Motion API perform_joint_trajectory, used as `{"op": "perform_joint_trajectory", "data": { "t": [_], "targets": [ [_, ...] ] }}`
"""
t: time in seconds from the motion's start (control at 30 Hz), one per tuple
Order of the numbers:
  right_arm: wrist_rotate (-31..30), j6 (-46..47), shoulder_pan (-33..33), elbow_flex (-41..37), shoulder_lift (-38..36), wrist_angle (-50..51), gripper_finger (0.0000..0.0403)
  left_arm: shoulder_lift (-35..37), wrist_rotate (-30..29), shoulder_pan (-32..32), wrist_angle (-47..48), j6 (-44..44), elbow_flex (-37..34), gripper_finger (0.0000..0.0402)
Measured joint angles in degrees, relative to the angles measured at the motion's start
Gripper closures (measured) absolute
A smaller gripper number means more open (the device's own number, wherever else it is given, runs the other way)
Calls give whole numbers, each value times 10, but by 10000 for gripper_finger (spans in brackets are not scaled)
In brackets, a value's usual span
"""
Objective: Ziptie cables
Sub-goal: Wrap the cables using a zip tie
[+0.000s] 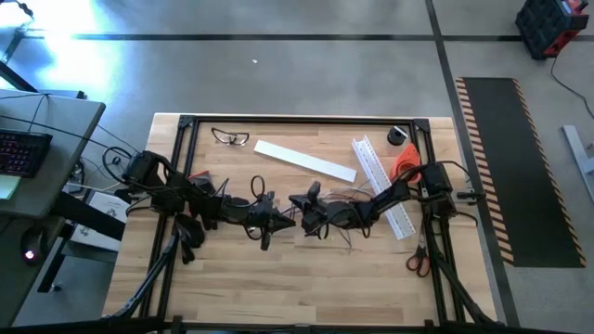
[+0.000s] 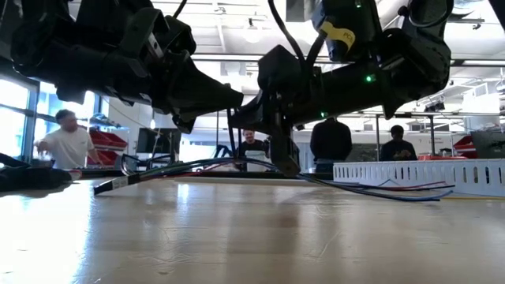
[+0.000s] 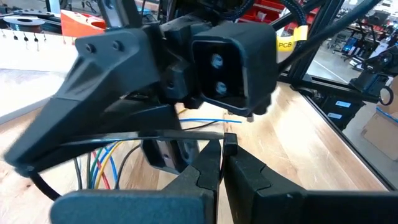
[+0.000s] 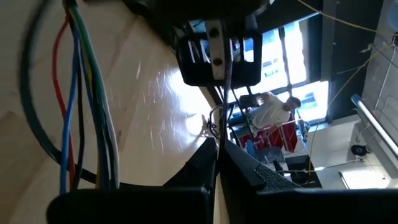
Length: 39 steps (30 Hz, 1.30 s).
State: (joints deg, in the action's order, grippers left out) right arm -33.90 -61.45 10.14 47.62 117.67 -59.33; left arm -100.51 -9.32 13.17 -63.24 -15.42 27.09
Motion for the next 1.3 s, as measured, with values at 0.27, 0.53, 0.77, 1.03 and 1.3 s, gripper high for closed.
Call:
{"op": "perform_joint_trajectory", "data": {
  "t": [0.27,0.53,0.77,1.03,1.3],
  "targets": [
    [1,1,-4,0,0,0,403,0,0,0,0,0,0,402],
    [8,-3,5,0,0,0,403,0,0,0,0,0,0,402],
    [25,-5,9,0,0,0,403,0,0,0,0,0,0,402],
    [28,-55,33,0,0,-1,403,0,2,0,0,-1,0,402],
    [25,-145,49,0,0,-27,403,0,25,0,0,-29,0,402]
  ]
}}
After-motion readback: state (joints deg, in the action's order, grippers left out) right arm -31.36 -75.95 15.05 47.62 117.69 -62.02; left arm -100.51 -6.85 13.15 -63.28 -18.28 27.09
